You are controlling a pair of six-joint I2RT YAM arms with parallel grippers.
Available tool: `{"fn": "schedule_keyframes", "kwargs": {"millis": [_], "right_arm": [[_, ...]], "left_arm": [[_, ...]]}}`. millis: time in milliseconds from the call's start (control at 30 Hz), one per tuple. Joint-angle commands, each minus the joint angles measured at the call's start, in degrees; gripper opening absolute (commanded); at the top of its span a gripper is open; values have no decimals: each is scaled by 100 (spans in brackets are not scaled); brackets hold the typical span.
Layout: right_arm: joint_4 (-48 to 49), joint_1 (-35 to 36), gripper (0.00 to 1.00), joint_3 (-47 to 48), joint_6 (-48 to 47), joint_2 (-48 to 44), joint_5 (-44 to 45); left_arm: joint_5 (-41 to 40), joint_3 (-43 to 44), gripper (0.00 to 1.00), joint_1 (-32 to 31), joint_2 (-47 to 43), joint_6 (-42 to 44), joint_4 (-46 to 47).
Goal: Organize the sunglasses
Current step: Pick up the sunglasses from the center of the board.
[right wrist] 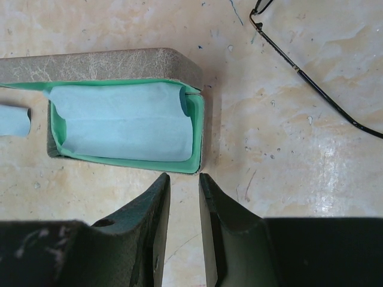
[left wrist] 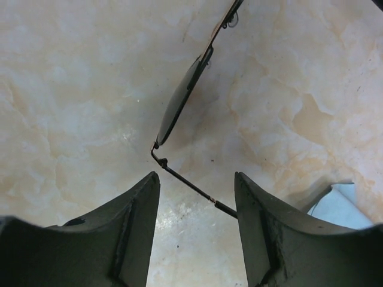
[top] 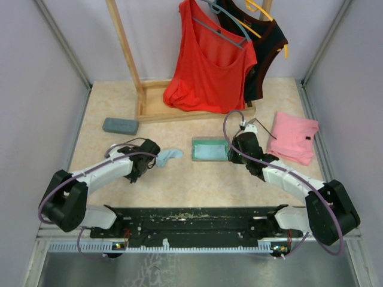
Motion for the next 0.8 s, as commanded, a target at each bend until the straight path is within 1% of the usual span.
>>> {"fn": "schedule_keyframes", "kwargs": {"millis": [0,233,600,767], "right_arm": [[165,-54,27,61,7,-136,-45],[142,-54,27,84,-8,-149,-85],[68,-54,27,144,-42,-200,-113],[-2,-54,27,184,-63,-280,-104]], "left_arm": [[-455,-132,57,64,-27,-319,-54],[-490,-204,46,165,122,-306,-31],[-679,-414,29,347,-16,-271,-15],[-917,-364,17,383,-272,-257,-277]]}}
